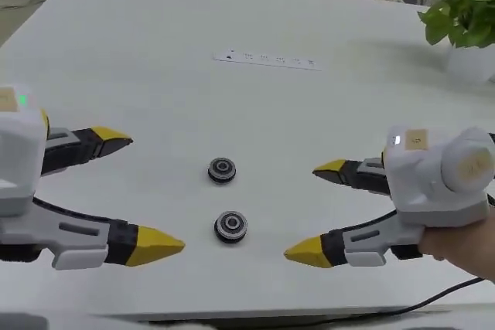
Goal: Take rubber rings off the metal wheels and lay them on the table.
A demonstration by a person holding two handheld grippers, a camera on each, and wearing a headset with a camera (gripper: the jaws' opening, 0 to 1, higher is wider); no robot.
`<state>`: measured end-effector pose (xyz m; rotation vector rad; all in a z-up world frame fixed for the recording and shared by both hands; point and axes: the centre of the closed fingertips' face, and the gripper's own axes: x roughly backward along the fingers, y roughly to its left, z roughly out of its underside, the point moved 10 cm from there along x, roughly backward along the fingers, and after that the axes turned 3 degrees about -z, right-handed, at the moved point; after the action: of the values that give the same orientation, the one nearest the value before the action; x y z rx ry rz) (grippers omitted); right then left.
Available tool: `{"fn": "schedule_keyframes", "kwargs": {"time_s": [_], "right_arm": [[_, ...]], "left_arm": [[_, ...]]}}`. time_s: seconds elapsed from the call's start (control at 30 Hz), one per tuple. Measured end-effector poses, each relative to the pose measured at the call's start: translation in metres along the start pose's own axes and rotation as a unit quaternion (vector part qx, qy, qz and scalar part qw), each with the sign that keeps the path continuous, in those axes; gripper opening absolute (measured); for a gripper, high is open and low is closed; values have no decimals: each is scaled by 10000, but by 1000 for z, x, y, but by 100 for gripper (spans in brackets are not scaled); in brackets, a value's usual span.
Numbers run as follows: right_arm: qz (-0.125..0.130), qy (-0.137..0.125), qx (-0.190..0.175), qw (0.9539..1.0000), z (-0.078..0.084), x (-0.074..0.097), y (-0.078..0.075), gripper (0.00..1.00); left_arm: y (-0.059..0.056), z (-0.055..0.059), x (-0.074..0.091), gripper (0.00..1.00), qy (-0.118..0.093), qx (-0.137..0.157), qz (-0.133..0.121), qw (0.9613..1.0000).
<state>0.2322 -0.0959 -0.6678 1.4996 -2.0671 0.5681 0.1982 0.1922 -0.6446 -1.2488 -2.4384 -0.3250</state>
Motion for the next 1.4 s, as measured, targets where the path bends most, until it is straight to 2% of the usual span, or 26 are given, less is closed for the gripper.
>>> {"fn": "schedule_keyframes", "kwargs": {"time_s": [0.57,0.87,1.4], "right_arm": [[-54,96,75,9999,1,-7,-6,73],[-83,48,80,9999,-1,-9,-9,72],[-210,145,209,9995,-2,-16,-11,71]], "left_arm": [[3,-1,-7,92,7,51,64,10000],[5,0,-12,91,51,29,122,9999],[8,-2,-25,90,154,-56,254,9995]]}}
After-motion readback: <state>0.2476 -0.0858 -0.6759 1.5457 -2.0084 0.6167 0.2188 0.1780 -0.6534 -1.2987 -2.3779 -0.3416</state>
